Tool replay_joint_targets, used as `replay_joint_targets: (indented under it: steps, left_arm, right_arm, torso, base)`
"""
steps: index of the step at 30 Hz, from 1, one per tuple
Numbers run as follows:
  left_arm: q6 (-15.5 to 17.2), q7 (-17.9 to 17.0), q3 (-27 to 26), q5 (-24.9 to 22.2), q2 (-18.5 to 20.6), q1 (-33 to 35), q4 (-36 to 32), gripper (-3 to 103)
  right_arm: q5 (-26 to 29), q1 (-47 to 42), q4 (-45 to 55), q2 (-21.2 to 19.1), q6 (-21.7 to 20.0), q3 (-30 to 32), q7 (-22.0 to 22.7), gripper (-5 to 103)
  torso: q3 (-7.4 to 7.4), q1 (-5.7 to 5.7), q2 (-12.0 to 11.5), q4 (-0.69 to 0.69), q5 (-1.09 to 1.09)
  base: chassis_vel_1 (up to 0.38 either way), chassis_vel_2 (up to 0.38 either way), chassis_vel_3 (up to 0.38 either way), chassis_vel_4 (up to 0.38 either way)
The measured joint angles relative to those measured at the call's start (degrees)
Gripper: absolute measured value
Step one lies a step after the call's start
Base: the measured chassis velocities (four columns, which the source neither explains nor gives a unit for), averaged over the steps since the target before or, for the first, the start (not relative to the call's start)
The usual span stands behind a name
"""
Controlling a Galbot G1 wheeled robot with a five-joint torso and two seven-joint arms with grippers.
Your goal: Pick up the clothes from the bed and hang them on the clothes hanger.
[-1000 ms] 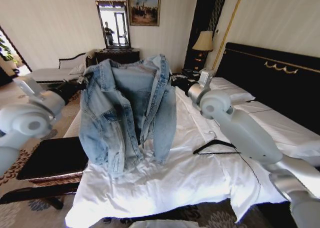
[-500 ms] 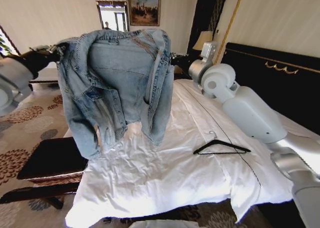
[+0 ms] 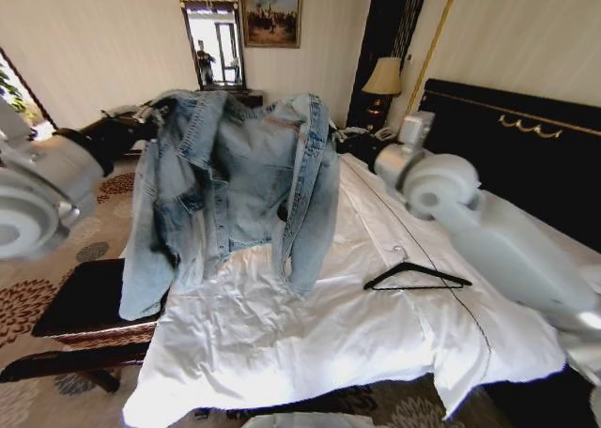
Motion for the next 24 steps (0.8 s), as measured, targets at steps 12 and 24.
replay_joint_targets:
  steps: [12,24]
  left_arm:
    - [13.74,-25.62,-31.32,-47.41,4.26,0.23,-2.10,3]
    - [20.37,-22.63,-12.58,-29.94,0.01,11.41,-1.58,3]
  right_arm:
    - [57.74,-23.42,10.11,-10.52,-12.72,45.60,30.59,1]
    - [40.42,-26.97,9.36,-6.06,-12.58,36.25,27.13,1]
  torso:
    - [0.02,0.03,0.00,0.03,-0.04]
    - [0.02,0.01,0.00,0.05,-0.08]
  base:
    - [0.000,0.000,0.000,0.000]
    - [0.000,0.000,0.000,0.000]
